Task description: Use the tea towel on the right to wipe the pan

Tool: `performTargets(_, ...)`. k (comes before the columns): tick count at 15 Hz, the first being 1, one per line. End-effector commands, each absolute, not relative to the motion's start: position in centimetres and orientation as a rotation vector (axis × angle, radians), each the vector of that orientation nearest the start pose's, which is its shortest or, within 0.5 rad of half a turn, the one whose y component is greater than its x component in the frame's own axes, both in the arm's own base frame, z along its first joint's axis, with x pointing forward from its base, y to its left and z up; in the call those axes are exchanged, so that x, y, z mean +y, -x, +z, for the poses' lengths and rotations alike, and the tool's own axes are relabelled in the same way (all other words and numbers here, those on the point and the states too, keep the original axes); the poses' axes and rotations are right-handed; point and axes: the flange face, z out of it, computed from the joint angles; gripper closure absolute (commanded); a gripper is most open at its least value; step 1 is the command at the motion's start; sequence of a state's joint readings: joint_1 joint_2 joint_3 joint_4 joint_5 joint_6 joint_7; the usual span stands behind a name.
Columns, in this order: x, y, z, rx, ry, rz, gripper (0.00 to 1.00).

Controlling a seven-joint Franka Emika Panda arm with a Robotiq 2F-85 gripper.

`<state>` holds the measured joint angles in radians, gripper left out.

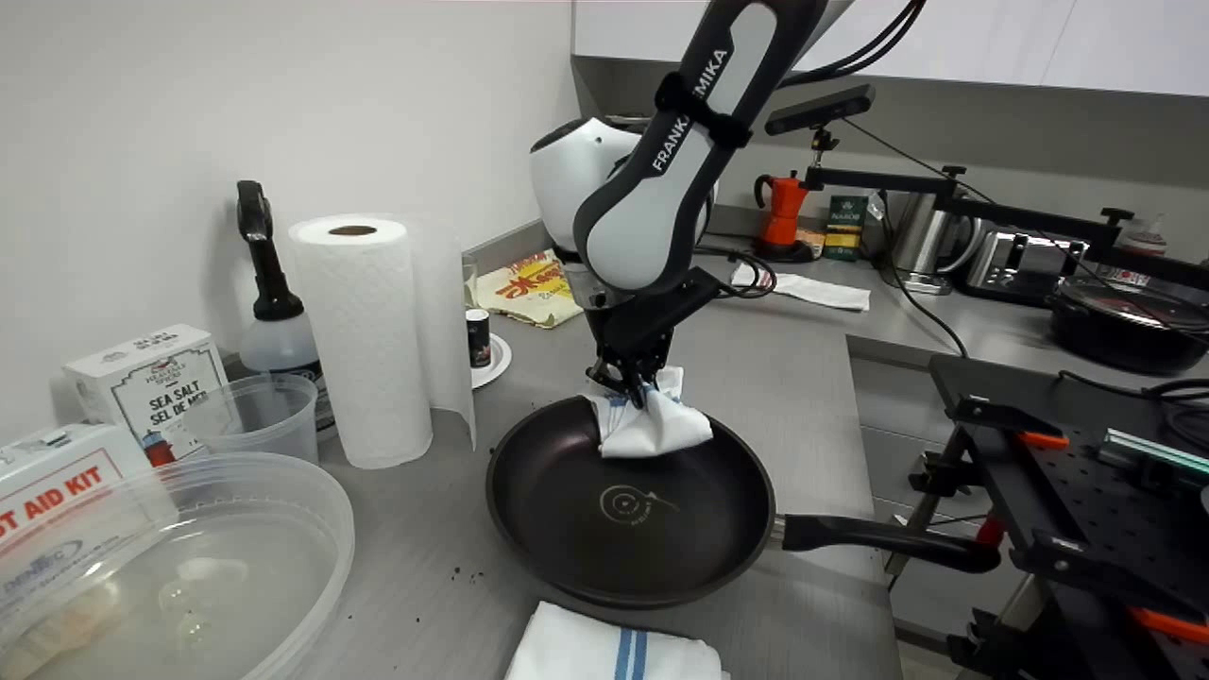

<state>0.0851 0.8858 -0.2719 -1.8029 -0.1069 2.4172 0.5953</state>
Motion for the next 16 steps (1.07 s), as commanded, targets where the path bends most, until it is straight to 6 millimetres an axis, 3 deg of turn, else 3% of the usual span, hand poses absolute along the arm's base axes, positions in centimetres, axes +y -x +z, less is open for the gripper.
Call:
performTargets(1, -11.9, -59.0, 3.5, 1.122, 3.263, 0.344, 0.97)
performTargets(16, -10.2, -58.8, 2.8, 1.112, 3.24, 0.377, 0.97)
